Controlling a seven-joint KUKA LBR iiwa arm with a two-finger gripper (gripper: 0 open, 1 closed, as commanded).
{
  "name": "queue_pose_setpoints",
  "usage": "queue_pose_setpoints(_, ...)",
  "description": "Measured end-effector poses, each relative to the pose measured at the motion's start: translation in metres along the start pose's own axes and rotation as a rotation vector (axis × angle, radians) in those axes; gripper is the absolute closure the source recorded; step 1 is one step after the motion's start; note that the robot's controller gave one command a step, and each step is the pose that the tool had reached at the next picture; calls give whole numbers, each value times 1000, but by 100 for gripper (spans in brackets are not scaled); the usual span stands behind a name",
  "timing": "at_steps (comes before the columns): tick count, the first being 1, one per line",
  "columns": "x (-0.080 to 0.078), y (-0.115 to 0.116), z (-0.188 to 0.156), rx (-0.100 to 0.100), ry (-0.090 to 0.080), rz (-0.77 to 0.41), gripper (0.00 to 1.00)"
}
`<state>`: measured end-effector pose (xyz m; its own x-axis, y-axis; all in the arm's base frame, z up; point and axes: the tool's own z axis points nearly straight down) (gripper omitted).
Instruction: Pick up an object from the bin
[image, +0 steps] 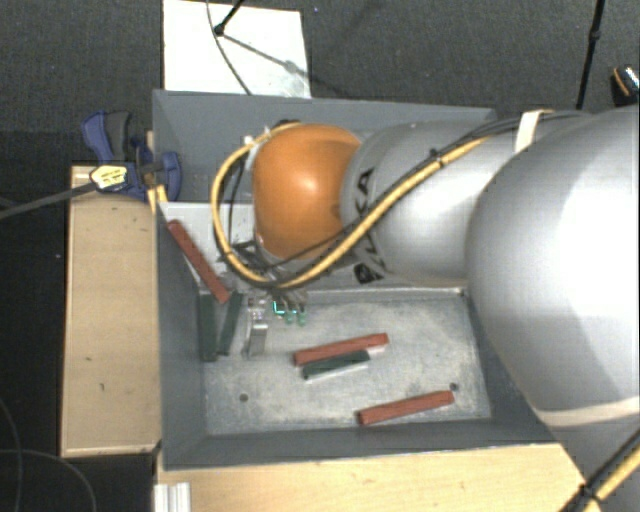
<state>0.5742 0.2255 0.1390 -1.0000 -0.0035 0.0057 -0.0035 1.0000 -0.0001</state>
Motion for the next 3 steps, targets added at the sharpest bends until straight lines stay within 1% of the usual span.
queue_pose_setpoints(1, -3, -41, 51, 2, -2, 48, 0)
queue_pose_setpoints(2, 39, -98, 71, 2, 0, 95, 0)
queue_pose_setpoints(3, 36, -94, 69, -2, -7, 96, 100)
